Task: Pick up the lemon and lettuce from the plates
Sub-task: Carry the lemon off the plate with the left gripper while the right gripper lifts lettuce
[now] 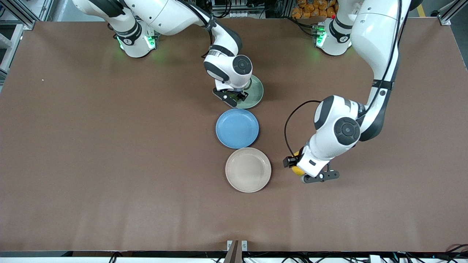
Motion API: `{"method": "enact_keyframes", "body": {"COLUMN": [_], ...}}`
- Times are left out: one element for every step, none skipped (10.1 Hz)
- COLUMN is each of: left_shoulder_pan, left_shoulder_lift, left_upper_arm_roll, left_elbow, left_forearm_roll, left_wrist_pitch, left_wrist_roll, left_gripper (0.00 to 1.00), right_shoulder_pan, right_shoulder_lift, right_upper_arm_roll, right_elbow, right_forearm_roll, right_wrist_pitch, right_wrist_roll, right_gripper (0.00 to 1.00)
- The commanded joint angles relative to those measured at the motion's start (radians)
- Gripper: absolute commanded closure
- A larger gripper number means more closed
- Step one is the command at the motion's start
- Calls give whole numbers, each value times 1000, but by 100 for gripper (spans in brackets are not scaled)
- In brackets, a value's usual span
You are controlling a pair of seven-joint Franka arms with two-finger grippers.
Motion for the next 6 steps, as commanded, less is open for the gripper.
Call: {"method": "enact_keyframes", "body": {"left_shoulder_pan": [53, 80, 87, 89, 97, 103], "left_shoulder_lift": [-90, -96, -98, -98, -96, -93], "left_upper_arm_roll": [4, 6, 30, 52, 70, 82], "left_elbow": [-122, -139, -143, -149, -166, -174], "left_forearm_roll": [-8, 11, 50, 74, 84, 95], "left_wrist_pitch": [-5, -5, -5, -5, -5, -5], "left_wrist_roll": [138, 181, 192, 199, 221, 232], "left_gripper": [50, 50, 50, 50, 50, 50], "right_shoulder_pan": [14, 14, 14, 13, 11, 5], "right_shoulder_lift": [9, 9, 7, 2, -4, -11], "right_upper_arm_roll": [0, 1, 3, 4, 7, 9], "right_elbow": [11, 11, 11, 14, 17, 22], "right_forearm_roll": [-83, -89, -91, -90, -90, -90], "right_wrist_pitch": [-9, -9, -9, -11, -12, -26], "right_wrist_roll": [67, 69, 69, 70, 70, 70], "right_gripper": [100, 100, 100, 100, 100, 100]}}
